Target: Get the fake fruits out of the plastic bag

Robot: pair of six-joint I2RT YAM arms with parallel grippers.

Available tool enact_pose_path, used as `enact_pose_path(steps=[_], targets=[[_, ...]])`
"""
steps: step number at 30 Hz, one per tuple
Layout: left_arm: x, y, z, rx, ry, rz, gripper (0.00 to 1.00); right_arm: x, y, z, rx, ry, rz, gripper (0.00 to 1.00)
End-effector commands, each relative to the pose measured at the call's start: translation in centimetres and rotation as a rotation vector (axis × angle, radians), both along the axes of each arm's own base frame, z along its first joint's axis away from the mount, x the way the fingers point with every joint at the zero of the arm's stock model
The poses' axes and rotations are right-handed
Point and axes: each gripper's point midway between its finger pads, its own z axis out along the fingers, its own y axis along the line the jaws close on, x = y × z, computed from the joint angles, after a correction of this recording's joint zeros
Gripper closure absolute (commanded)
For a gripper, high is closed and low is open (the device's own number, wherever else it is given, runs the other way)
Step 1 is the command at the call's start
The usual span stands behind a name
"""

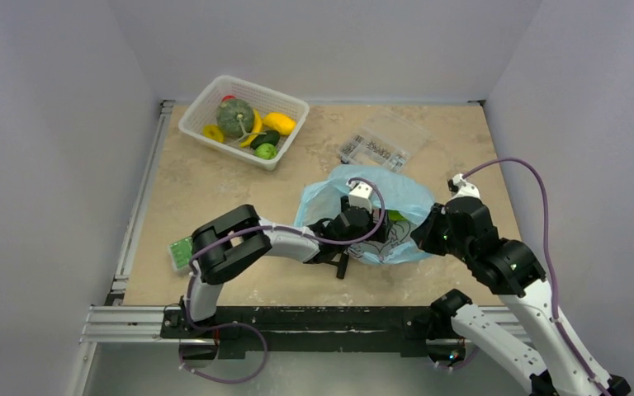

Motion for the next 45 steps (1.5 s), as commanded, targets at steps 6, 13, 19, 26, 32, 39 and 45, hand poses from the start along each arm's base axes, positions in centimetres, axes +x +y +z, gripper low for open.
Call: enact_pose_path(steps=[6,13,19,26,32,39,45], targets=[[3.9,-4.5,3.8,-0.241,0.036,0.106,0.1,0.4,1.1,0.3,0.033,-0.032,0.051,1.0],[3.3,-4.8,1.2,-0.377,0.431,0.299,0.08,-0.1,0.9,0.6,0.042,-0.039,0.056,1.0],[1.6,-4.4,0.3,-0.469,0.644,0.399,0.08,-0.2,1.0,0.7,0.049,-0.045,0.06,1.0],[2.2,-6.6,-0.6,-0.627,0.712,0.387,0.1,-0.4,0.7,0.7,0.046,-0.052,0.053,1.0],[4.0,-8.1,-1.4,-0.737,0.668,0.413,0.23,-0.7,0.7,0.8,0.056,-0.057,0.062,1.0],[6.1,-7.6,-1.4,-0.728,0.543,0.414,0.49,-1.2,0.1,1.0,0.048,-0.064,0.051,1.0],[6.8,-5.8,1.3,-0.684,0.414,0.351,0.68,-1.6,-0.3,0.4,0.042,-0.056,0.04,1.0]])
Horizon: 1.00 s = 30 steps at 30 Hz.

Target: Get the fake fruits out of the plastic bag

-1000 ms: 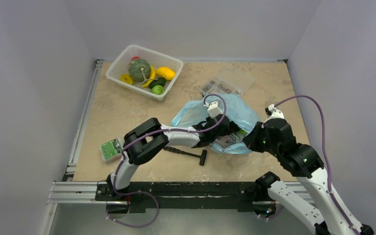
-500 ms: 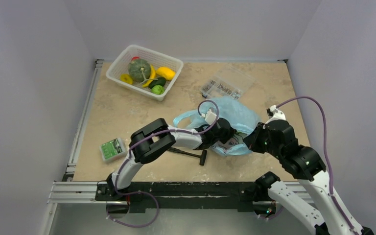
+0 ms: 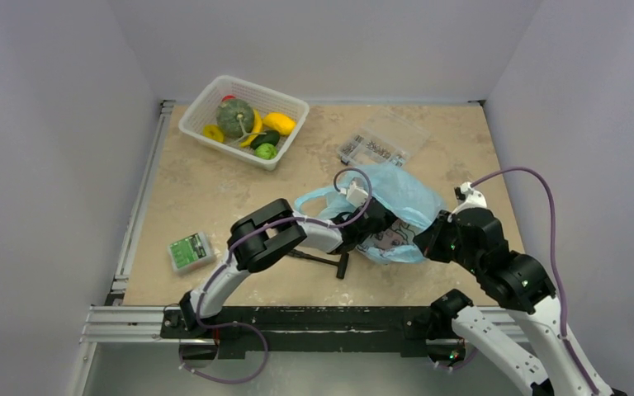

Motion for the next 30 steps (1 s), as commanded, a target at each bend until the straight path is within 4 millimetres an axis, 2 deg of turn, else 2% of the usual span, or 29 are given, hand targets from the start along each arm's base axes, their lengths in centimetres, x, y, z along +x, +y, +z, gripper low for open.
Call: enact_pose_path(steps=[1,3,6,10,14,20,24,26,30], targets=[[1.8,2.4,3.6,0.061,-0.167,0.017,0.69,-0.3,-0.3,-0.2,-0.007,-0.006,-0.001,1.0],[1.8,4.2,4.2,0.099,-0.211,0.013,0.69,-0.5,-0.6,-0.5,-0.015,0.004,-0.013,1.0],[1.6,6.5,6.4,0.17,-0.301,-0.008,0.71,-1.0,-1.2,-1.1,-0.032,0.03,-0.028,1.0],[0.5,8.9,8.6,0.284,-0.409,-0.069,0.73,-1.3,-1.9,-2.0,-0.045,0.064,-0.081,1.0],[-1.5,9.9,9.9,0.322,-0.477,-0.17,0.76,-1.1,-1.9,-2.4,-0.048,0.074,-0.096,1.0],[-3.7,11.7,10.4,0.329,-0.526,-0.237,0.81,-1.0,-1.4,-3.3,-0.042,0.091,-0.081,1.0],[-6.0,11.3,11.1,0.329,-0.557,-0.377,0.82,-0.2,-1.2,-2.4,-0.032,0.066,-0.088,1.0],[-7.5,11.1,11.7,0.304,-0.583,-0.448,0.82,0.4,-1.0,-1.7,-0.026,0.045,-0.096,1.0],[-10.8,11.1,14.8,0.21,-0.67,-0.59,0.81,1.3,-0.6,-1.5,-0.018,0.023,-0.1,1.0]])
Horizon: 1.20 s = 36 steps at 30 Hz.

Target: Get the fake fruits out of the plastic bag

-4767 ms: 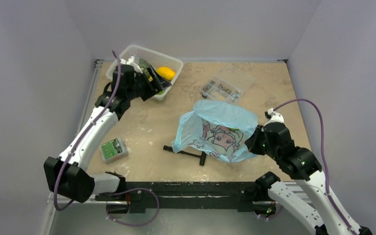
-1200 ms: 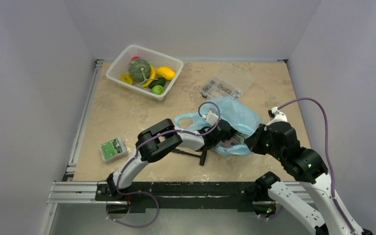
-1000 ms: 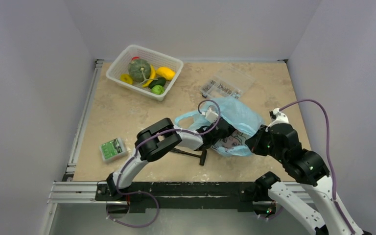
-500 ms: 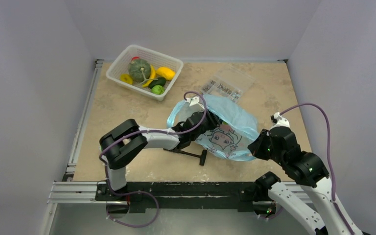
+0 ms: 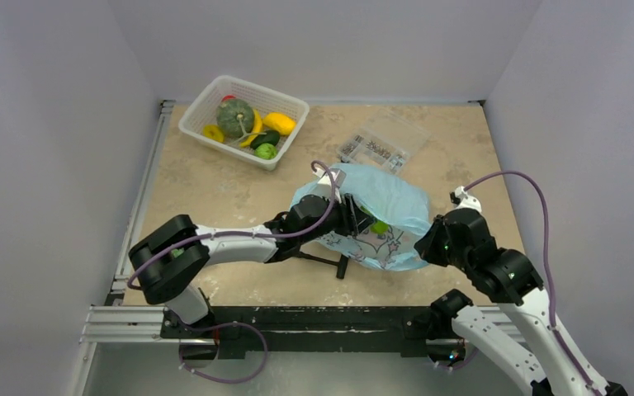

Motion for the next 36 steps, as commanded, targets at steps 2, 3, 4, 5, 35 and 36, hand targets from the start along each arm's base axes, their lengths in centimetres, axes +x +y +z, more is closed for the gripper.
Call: enact_pose_path(steps=[2,3,4,5,35,36], targets=[[-5.2,-0.7,7.1,-0.131,-0.118,-0.298,0.81,2.0,0.8,1.6,0.032,-0.076,-0.018,1.0],[-6.1,-0.8,7.8,-0.146,-0.122,-0.342,0.81,2.1,0.9,1.4,0.028,-0.074,-0.013,1.0],[-7.0,-1.0,8.5,-0.161,-0.119,-0.393,0.81,2.2,0.9,1.2,0.022,-0.071,-0.011,1.0],[-8.0,-1.1,9.1,-0.179,-0.114,-0.439,0.81,2.3,0.9,1.1,0.018,-0.071,-0.008,1.0],[5.4,22.5,13.1,0.412,-0.215,0.512,0.99,2.5,1.1,1.1,0.036,-0.118,0.007,1.0],[6.1,23.1,12.5,0.404,-0.202,0.556,1.0,2.5,1.1,1.2,0.039,-0.12,0.007,1.0]])
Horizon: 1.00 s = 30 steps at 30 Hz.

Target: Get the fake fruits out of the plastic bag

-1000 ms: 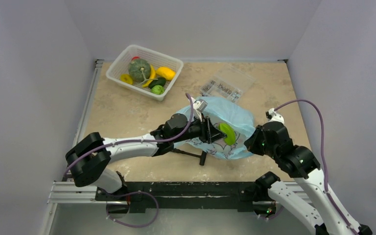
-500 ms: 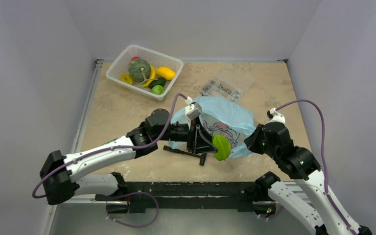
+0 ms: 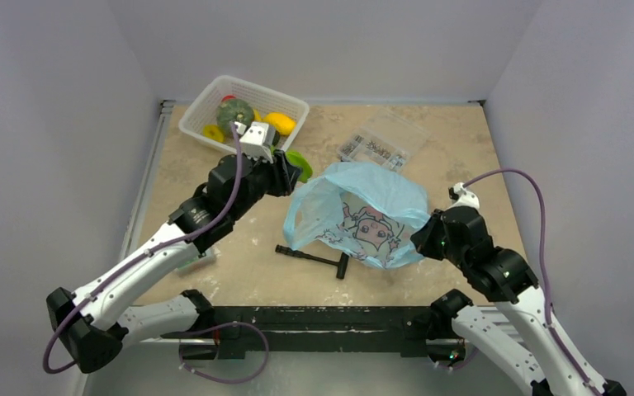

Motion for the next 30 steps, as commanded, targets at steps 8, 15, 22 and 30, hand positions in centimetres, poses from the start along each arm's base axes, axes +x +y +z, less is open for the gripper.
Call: enact_pose_path(steps=[8,15,22,30], targets=[[10.0,9.8,-6.2,-0.151,0.227,0.553,1.0,0.3,0.5,0.9,0.025,-0.054,0.028,1.0],[16.9,10.3,-7.0,-0.252,0.352,0.569,1.0,0.3,0.5,1.2,0.032,-0.066,0.032,1.0],[25.2,11.0,-10.3,-0.321,0.514,0.565,1.0,0.2,0.6,1.1,0.032,-0.067,0.042,1.0],[30.8,12.3,-12.9,-0.3,0.562,0.647,0.82,0.1,0.5,1.3,0.036,-0.075,0.04,1.0]])
